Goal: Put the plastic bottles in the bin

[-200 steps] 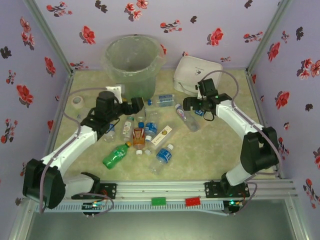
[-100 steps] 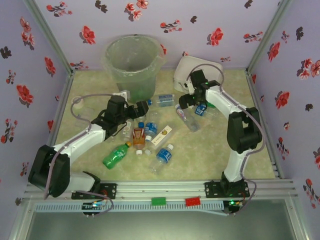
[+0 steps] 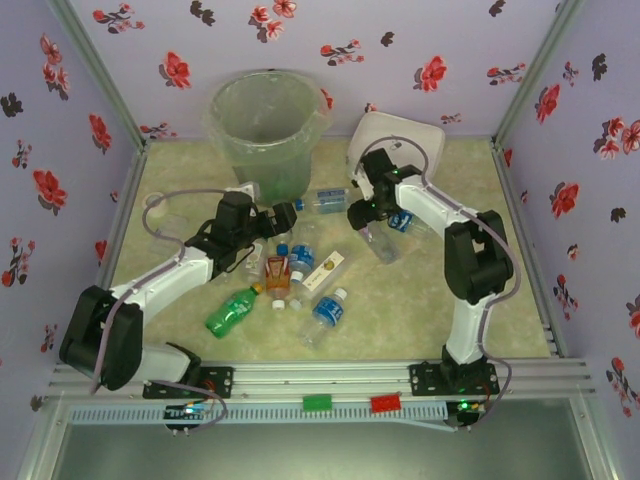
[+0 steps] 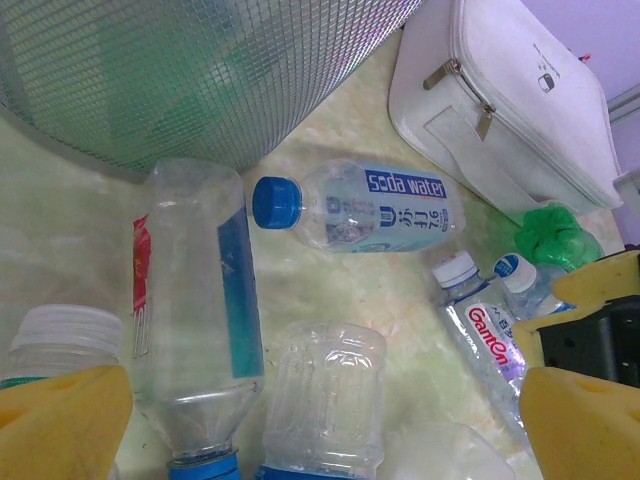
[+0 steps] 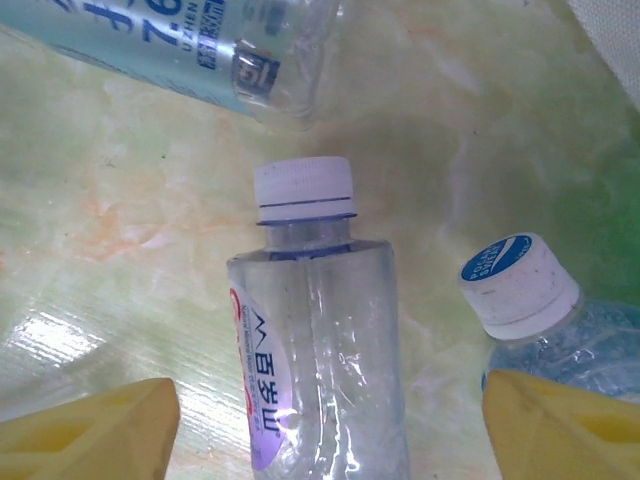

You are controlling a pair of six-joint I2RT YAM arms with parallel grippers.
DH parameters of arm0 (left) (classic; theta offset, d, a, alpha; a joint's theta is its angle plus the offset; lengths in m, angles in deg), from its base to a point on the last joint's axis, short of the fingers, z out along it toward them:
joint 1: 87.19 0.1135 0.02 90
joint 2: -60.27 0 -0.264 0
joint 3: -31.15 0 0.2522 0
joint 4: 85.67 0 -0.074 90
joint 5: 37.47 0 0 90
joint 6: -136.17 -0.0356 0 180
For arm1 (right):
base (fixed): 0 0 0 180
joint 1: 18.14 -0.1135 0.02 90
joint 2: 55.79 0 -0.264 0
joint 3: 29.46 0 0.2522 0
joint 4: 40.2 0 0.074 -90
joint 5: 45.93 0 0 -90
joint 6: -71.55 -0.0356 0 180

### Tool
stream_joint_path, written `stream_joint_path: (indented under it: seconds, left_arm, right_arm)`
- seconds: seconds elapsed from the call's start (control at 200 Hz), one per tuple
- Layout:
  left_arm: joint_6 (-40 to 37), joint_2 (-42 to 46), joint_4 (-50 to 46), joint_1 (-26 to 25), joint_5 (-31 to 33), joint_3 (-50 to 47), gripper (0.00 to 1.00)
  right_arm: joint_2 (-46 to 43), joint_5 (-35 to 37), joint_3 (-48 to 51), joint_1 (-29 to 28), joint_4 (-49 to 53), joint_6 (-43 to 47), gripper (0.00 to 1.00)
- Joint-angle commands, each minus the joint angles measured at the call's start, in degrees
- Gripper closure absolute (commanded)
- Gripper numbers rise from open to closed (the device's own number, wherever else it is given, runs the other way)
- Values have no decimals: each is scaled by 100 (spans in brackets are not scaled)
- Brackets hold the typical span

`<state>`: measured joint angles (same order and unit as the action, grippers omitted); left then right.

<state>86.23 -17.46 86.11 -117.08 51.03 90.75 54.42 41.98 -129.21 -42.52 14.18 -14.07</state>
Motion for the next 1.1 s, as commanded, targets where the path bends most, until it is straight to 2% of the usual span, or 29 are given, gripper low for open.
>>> stream_joint_path:
  seconds: [0.0,0.415,0.52,0.755,1.095]
  left_arm:
    - [38,19,45,1,1,-32,0]
    - [207,39,-61,5,62,145,0]
    - [230,17,-106,0,61,236,0]
    - [288,-35,-132,-8,62,340,0]
    - [210,-84,-44,-113,51,388,0]
  right_arm:
    - [223,-23,3,2,-83,-51,24]
    - [848,150,-23,-137,-196,-217,35]
    - [895,182,10,-137,-243,-236,43]
    - [659,144,132,-135,-379,-211,59]
    - [-27,-192,390,-16,-597,-432,67]
